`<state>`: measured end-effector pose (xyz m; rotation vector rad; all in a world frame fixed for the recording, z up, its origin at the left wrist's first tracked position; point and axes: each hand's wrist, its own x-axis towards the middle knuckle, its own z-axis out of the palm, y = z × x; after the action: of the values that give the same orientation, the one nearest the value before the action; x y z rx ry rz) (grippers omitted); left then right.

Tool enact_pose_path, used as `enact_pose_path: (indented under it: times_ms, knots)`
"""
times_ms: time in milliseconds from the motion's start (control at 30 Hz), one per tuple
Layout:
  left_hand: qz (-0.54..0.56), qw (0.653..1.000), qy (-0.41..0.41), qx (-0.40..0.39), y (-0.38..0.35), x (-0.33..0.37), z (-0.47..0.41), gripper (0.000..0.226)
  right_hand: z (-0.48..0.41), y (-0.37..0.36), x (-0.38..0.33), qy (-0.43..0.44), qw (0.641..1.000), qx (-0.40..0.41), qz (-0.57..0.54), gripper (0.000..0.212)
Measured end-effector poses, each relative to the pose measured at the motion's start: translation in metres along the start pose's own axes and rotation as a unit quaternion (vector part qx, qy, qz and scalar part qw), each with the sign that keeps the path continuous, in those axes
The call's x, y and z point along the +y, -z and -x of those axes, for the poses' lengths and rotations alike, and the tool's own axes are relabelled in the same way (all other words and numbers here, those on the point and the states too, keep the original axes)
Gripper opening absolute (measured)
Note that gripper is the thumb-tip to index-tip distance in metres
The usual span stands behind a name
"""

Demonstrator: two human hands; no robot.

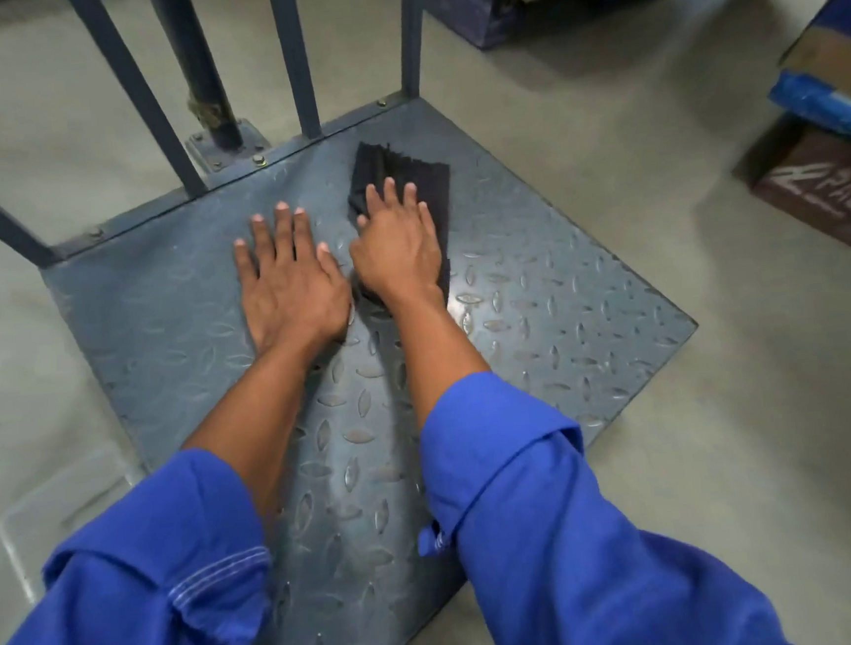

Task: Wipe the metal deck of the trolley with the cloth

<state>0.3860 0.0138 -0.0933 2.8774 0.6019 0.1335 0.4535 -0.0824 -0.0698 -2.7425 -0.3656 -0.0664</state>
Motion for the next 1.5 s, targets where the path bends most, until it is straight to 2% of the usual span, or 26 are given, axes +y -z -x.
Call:
enact_pose_path:
  times_ms: [133,300,400,500,600,700,800,933,1067,1133,1167,1233,1300,1333,1400,1500]
  knots:
    - [-0.005,1.000,-0.014,-0.003,0.000,0.000,0.005,0.065,0.019,-0.001,0.027,-0.037,0.999,0.022,-0.021,0.056]
    - [-0.008,1.000,-0.008,-0.005,0.000,0.002,0.007,0.066,0.084,0.020,0.078,-0.199,0.976,0.083,-0.018,0.056]
    - [-0.007,1.000,-0.013,-0.014,0.002,0.009,0.014,0.067,0.103,0.043,0.081,-0.248,0.963,0.099,-0.041,0.054]
    - [-0.007,1.000,-0.023,-0.015,0.001,0.013,0.020,0.067,0.090,0.064,0.044,-0.171,0.974,0.143,-0.031,0.054]
    - [-0.003,0.999,-0.026,-0.019,0.002,0.013,0.024,0.066,0.054,0.064,0.010,-0.092,0.991,0.082,-0.046,0.053]
    - [-0.006,0.999,-0.039,-0.019,0.002,0.015,0.031,0.065,0.036,0.032,0.017,-0.047,0.998,-0.008,-0.037,0.056]
    - [-0.003,0.998,-0.054,-0.026,0.001,0.017,0.039,0.065,0.046,0.011,0.038,-0.027,0.999,-0.012,-0.022,0.060]
    - [-0.002,0.997,-0.066,-0.031,-0.001,0.016,0.043,0.066,0.090,0.019,0.068,-0.115,0.992,0.043,-0.027,0.059]
    - [-0.011,0.997,-0.066,-0.035,-0.002,0.017,0.042,0.067,0.131,0.041,0.105,-0.284,0.954,0.096,-0.027,0.057]
    - [-0.016,0.997,-0.070,-0.039,-0.002,0.018,0.042,0.067,0.128,0.048,0.102,-0.318,0.938,0.126,-0.047,0.056]
    - [-0.018,0.996,-0.076,-0.039,-0.002,0.019,0.041,0.067,0.123,0.047,0.093,-0.296,0.944,0.142,-0.046,0.056]
    - [-0.020,0.995,-0.083,-0.043,-0.002,0.020,0.039,0.068,0.109,0.039,0.065,-0.184,0.972,0.140,-0.053,0.056]
    - [-0.018,0.995,-0.084,-0.044,-0.001,0.021,0.038,0.067,0.099,0.026,0.041,-0.077,0.993,0.063,-0.070,0.056]
    - [-0.016,0.995,-0.085,-0.042,-0.001,0.021,0.039,0.067,0.097,0.019,0.035,-0.055,0.996,0.025,-0.063,0.057]
    - [-0.012,0.996,-0.086,-0.038,0.000,0.021,0.039,0.067,0.099,0.012,0.040,-0.059,0.997,0.006,-0.040,0.059]
    - [-0.011,0.995,-0.089,-0.038,-0.001,0.021,0.039,0.068,0.123,0.019,0.064,-0.125,0.991,0.047,-0.030,0.060]
